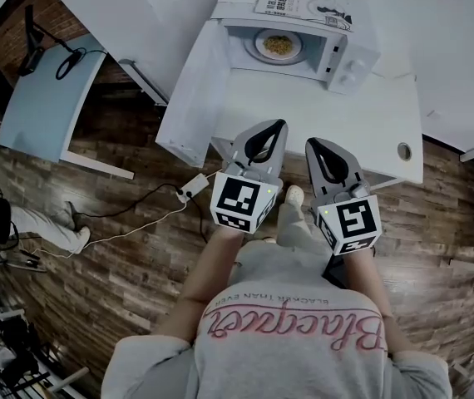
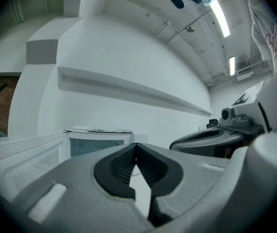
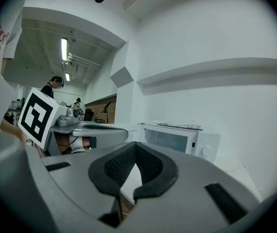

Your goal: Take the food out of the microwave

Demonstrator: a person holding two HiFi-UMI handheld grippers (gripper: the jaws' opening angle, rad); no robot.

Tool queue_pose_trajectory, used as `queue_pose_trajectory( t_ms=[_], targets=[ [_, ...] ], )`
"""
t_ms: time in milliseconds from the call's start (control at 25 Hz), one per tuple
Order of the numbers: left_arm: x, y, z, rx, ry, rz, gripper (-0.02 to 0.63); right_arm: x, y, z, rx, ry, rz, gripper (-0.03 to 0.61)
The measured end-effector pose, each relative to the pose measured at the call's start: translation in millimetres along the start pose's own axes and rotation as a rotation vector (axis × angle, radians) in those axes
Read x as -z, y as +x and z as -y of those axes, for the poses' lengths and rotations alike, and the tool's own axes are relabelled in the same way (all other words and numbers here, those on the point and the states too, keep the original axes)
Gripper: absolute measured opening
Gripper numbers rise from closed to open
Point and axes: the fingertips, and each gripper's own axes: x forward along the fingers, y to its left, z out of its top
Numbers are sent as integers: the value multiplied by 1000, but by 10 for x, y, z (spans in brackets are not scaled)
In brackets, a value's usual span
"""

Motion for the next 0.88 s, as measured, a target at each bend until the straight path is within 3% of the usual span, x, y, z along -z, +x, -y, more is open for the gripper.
queue_pose_trajectory(
  t_ms=[240, 400, 640, 720, 880],
  targets=[
    [26, 433, -245, -26, 12, 1, 6, -11, 364, 380, -13, 0, 5, 9],
    [36, 750, -389, -31, -31, 13, 6, -42, 598, 656, -26, -1, 7, 9],
    [201, 1236, -585, -62, -84, -43, 12, -39, 974, 1020, -74, 1, 0, 9],
    [302, 1383, -699, -95, -106, -78, 94, -31, 1108, 1122, -93, 1, -2, 9],
    [519, 1594, -930, -180, -179, -142, 181, 23, 1314, 1269, -139, 4, -19, 9]
  ],
)
